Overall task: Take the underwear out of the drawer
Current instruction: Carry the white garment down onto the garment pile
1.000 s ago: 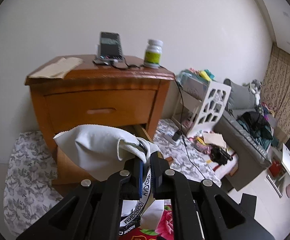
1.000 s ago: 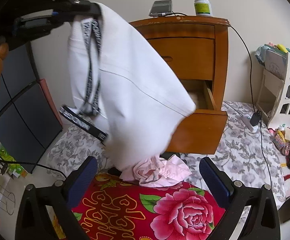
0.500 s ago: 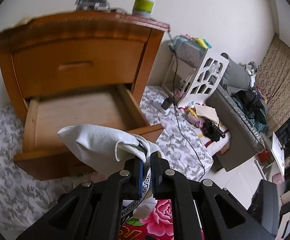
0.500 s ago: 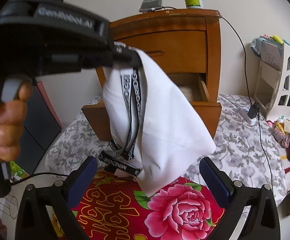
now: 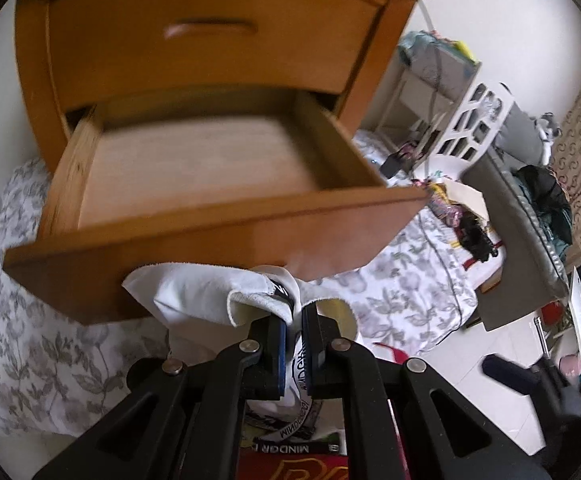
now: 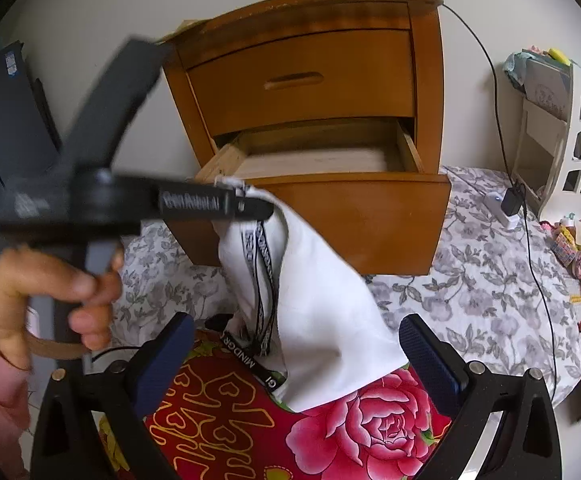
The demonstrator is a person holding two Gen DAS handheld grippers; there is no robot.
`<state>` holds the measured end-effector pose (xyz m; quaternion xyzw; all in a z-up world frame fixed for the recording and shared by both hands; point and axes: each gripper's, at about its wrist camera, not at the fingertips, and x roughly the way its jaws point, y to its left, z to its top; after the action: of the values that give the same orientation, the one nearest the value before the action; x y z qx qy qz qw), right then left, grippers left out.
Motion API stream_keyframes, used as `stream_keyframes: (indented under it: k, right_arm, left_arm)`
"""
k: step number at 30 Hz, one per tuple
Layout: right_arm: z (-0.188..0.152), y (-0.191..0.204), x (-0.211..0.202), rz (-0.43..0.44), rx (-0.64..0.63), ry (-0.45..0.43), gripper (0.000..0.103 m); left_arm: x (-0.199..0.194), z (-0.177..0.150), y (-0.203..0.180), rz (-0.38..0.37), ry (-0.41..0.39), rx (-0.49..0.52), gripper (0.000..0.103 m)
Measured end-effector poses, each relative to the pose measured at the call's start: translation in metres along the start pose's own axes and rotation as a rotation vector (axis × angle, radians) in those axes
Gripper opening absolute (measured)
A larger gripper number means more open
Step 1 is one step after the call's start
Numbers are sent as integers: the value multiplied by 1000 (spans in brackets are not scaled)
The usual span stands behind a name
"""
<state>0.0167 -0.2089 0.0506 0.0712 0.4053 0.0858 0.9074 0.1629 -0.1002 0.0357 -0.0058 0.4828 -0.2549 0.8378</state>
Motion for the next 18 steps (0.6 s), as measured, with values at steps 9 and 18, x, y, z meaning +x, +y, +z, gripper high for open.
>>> stream_keyframes:
  k: [9,18]
  right_arm:
    - [-2,-1,10,-1,-1,34,103]
    - [-4,-6,20,-1,11,65,103]
  left_arm:
    - [27,-22,25,46,37,-20,7]
    - [55,-34,39,67,97,-48,7]
